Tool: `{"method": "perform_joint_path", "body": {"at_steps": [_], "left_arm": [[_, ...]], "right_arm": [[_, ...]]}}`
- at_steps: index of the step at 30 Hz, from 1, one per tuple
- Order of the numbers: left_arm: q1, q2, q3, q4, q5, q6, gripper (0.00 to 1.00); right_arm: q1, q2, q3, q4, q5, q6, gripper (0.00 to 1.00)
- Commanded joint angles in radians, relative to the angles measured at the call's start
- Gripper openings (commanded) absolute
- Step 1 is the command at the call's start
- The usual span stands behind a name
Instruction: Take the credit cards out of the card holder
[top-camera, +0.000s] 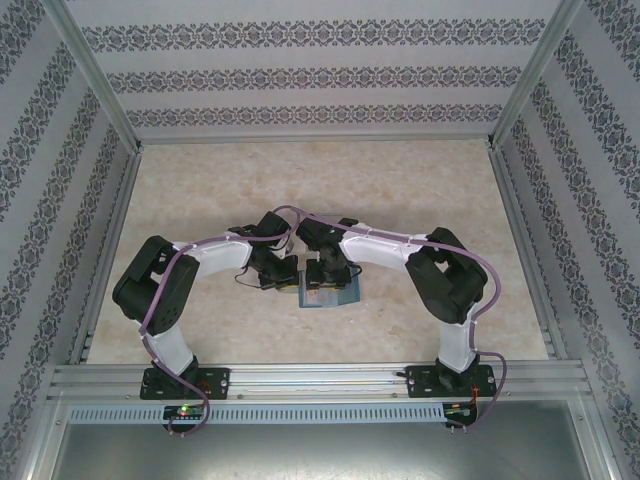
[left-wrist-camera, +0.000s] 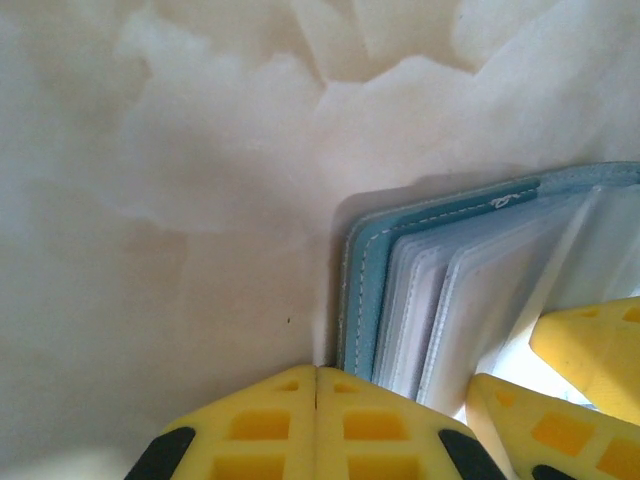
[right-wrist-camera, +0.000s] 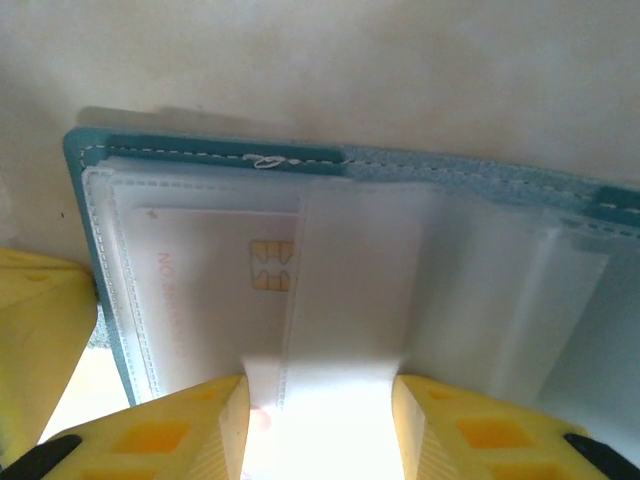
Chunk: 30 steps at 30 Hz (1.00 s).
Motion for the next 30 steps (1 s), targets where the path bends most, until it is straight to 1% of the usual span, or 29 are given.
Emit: {"method": "perform_joint_path", "body": {"at_steps": [1, 5, 15, 23, 30], "left_arm": [[-0.015, 0.008, 0.013, -0.005, 0.007, 0.010, 0.00], [-0.015, 0.009, 0.015, -0.005, 0.006, 0.011, 0.00], [-0.015, 0.009, 0.020, -0.015, 0.002, 0.014, 0.00], [-0.015, 0.014, 0.026, -0.015, 0.003, 0.010, 0.00], [-0.015, 0.014, 0.024, -0.017, 0.001, 0.011, 0.00]], "right_arm": [[0.010, -0.037, 0.000, -0.044, 0.050, -0.007, 0.44], [0.009, -0.050, 0.002, -0.054, 0.062, -0.010, 0.45], [0.010, -0.002, 0.004, -0.071, 0.079, -0.024, 0.46], [0.010, 0.031, 0.005, -0.050, 0.053, -0.030, 0.48], [0.008, 0.017, 0.007, -0.063, 0.073, -0.033, 0.42]]}}
